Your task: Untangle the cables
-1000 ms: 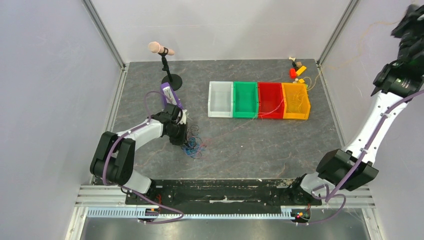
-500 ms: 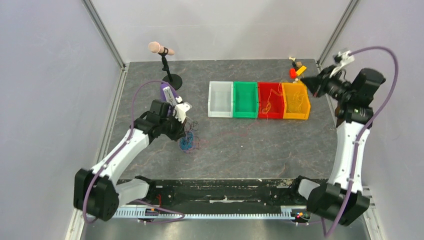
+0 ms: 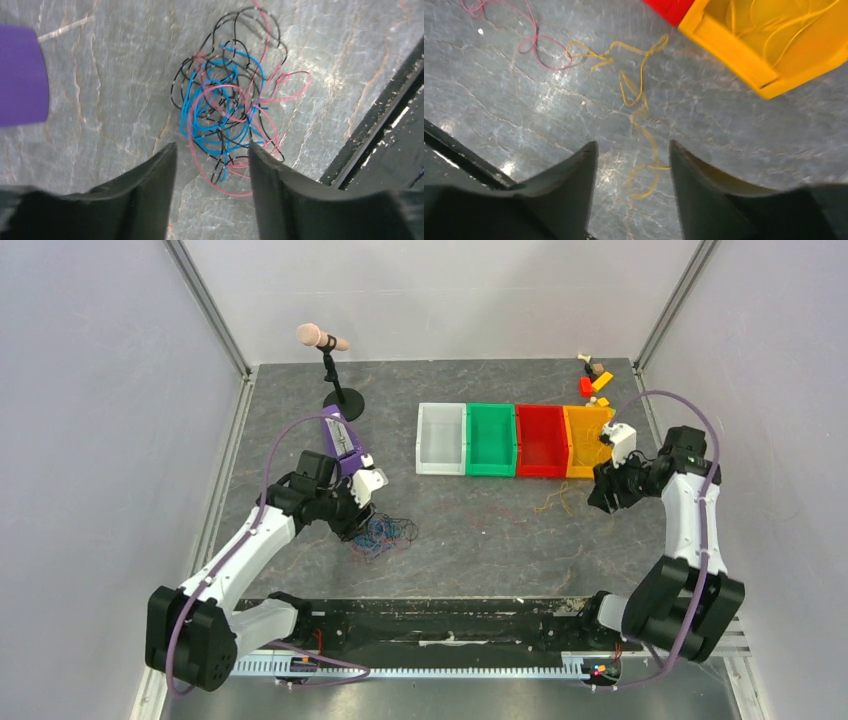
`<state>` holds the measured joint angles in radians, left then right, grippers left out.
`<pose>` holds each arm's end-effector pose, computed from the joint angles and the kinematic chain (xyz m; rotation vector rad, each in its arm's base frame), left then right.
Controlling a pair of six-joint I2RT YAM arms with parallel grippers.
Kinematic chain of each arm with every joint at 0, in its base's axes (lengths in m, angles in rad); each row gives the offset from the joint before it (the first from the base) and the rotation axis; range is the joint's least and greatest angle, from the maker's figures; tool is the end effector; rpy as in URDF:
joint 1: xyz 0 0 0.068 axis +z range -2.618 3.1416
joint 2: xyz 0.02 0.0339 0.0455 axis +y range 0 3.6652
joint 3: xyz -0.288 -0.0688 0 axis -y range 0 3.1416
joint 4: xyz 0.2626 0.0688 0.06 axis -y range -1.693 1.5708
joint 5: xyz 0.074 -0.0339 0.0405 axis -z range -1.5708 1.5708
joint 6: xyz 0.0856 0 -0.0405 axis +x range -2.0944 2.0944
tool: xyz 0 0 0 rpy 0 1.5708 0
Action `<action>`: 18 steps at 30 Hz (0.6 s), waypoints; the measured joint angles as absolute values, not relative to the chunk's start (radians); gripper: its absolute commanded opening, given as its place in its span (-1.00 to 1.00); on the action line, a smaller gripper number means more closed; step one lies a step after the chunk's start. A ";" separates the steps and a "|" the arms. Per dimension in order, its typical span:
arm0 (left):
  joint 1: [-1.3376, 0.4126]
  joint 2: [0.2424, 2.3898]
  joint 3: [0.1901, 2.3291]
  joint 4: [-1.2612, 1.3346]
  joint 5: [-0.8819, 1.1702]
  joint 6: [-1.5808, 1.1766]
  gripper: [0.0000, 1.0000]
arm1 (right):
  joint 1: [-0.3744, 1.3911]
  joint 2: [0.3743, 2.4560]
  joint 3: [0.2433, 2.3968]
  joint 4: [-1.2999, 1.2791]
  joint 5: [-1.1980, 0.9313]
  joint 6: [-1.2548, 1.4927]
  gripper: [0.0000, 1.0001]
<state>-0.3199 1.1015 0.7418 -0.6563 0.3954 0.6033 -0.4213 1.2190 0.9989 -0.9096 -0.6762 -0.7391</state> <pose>0.2149 -0.1059 0.2040 1.2474 2.1859 -0.3972 0.2502 -0.0534 0.2578 -0.5629 2.3246 0.4081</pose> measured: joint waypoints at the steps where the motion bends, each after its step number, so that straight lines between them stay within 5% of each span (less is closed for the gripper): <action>1: -0.320 1.105 0.748 -0.662 0.412 0.611 0.50 | -0.422 1.250 0.999 -0.931 -0.655 -0.774 0.62; 3: -0.323 1.124 0.788 -0.687 0.455 0.634 0.52 | -0.422 1.297 1.009 -0.969 -0.638 -0.821 0.82; 18: -0.675 1.500 1.021 -0.452 0.614 0.482 0.54 | -0.099 1.352 0.935 -0.899 -0.668 -0.992 0.78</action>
<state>-0.6746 1.4998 1.0210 -0.4522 0.6140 0.4816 -0.0986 1.3518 0.9348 -0.8989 -0.6682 -0.9924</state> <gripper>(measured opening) 0.773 0.893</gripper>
